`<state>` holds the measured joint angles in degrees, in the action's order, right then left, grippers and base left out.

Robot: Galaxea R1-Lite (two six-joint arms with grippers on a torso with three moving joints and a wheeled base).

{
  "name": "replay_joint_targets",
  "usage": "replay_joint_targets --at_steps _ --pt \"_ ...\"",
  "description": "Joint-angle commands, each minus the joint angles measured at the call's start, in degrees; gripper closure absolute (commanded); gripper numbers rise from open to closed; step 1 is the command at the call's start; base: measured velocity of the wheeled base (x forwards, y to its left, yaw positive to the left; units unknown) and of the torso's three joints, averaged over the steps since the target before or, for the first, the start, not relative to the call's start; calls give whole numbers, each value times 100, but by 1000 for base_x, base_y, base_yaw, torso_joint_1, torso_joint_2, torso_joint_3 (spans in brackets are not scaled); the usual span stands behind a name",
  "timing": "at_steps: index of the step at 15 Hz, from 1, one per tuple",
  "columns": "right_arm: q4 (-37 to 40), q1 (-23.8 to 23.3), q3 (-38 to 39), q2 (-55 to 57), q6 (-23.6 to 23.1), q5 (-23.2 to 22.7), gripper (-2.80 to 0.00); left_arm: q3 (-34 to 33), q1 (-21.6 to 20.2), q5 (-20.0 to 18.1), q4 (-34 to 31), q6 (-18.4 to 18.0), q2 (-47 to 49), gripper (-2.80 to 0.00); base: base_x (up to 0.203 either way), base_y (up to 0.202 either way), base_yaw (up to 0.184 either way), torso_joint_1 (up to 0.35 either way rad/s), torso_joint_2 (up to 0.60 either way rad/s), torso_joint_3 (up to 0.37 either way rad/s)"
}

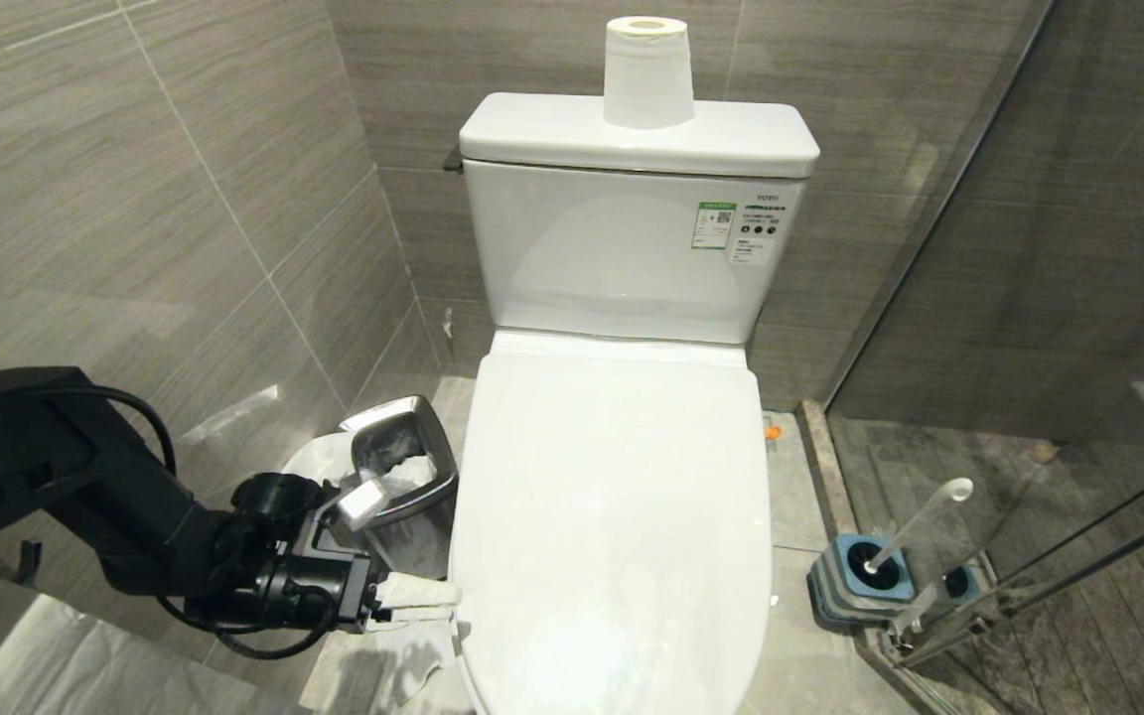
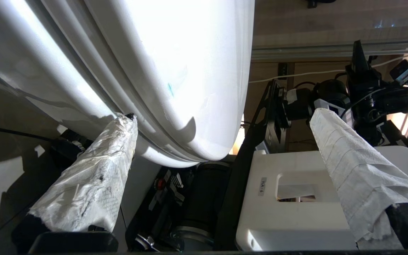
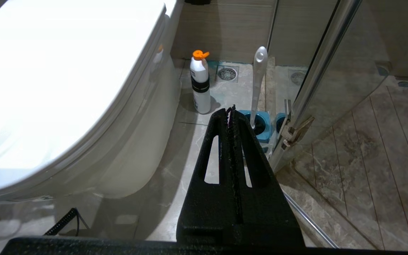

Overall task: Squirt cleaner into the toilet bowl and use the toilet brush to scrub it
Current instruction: Use the left hand to lift the toilet lid slightly

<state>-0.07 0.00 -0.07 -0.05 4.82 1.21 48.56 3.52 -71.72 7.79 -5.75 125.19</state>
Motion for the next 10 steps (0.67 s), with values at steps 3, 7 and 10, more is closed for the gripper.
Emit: replay_joint_targets --at_steps 3,7,10 --pt "-1 0 -1 -4 2 2 0 14 34 91 12 -13 15 -280 0 0 0 0 0 0" --pt "-1 0 -1 5 2 2 0 22 92 262 12 -31 15 -280 0 0 0 0 0 0" --pt "-1 0 0 -2 2 2 0 31 139 279 73 -31 15 -280 0 0 0 0 0 0"
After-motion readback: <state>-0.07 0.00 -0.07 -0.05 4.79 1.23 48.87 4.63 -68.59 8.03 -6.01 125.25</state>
